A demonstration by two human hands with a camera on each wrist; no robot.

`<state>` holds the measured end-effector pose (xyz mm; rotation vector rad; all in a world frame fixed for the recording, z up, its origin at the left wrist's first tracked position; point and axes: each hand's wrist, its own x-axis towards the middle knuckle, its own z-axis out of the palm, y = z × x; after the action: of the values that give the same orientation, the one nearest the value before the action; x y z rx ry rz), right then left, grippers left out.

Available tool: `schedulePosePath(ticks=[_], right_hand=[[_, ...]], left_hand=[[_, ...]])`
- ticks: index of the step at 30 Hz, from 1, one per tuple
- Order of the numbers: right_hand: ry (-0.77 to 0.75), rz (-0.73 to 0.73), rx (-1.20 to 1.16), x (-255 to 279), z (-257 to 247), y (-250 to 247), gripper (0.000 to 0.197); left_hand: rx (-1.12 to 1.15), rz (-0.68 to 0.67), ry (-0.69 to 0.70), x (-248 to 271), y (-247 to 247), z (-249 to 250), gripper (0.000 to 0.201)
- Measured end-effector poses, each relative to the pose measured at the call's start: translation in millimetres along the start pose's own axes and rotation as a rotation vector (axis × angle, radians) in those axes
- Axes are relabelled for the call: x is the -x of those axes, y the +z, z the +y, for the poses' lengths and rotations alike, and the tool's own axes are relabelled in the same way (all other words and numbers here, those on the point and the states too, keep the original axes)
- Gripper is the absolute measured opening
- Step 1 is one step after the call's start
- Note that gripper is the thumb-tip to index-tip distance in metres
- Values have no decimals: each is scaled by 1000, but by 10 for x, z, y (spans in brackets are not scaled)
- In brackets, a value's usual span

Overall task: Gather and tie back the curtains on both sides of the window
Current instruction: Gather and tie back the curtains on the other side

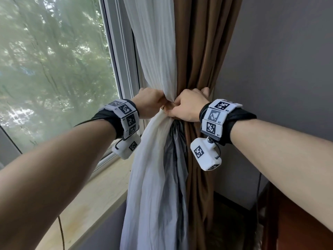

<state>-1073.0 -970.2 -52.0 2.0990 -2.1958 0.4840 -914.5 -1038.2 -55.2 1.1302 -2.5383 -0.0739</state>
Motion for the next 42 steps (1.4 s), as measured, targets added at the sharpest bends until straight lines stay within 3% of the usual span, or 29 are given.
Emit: schedulePosePath(ticks=[3,8,11,13,15,17,19,21,25,29,33,36,38,42], right_hand=[[-40,-52,83,7,-44,-61,51],[-90,-73,90,83,-112,-68,30],[-20,58,-348,165,20,-10,31],[47,282,-736,215,143,3,9],[194,454,-1068,223,311,-31,28],[378,520,-1219,187,536,-59,27],[512,487,-1161,140,798,-9,20],[583,355,-1058,117,976,115,12],[540,5,-1209,25,1141,419,11],[480,-70,-1243,-149,1235,587,25],[448,-91,-1202,-303,1231,706,45],[439,-111,-1241,-360,1227,795,29],[442,-112,-1248,-364,1236,870,25],[398,-173,-1253,-357,1228,992,23]], left_hand=[[-116,-42,-7,23,-24,23,33],[113,-66,-145,94,13,-47,20],[316,-83,-218,141,74,-107,36],[425,-62,-223,154,101,-79,32],[491,-22,-247,144,124,-15,26],[552,25,-276,120,144,66,25],[627,54,-311,89,151,134,23],[692,68,-364,48,149,132,24],[798,157,-451,-11,211,161,18],[794,281,-555,-72,359,221,11],[653,276,-625,-124,516,301,45],[638,372,-676,-132,597,480,94],[575,450,-686,-159,654,580,112],[507,514,-735,-147,760,707,103]])
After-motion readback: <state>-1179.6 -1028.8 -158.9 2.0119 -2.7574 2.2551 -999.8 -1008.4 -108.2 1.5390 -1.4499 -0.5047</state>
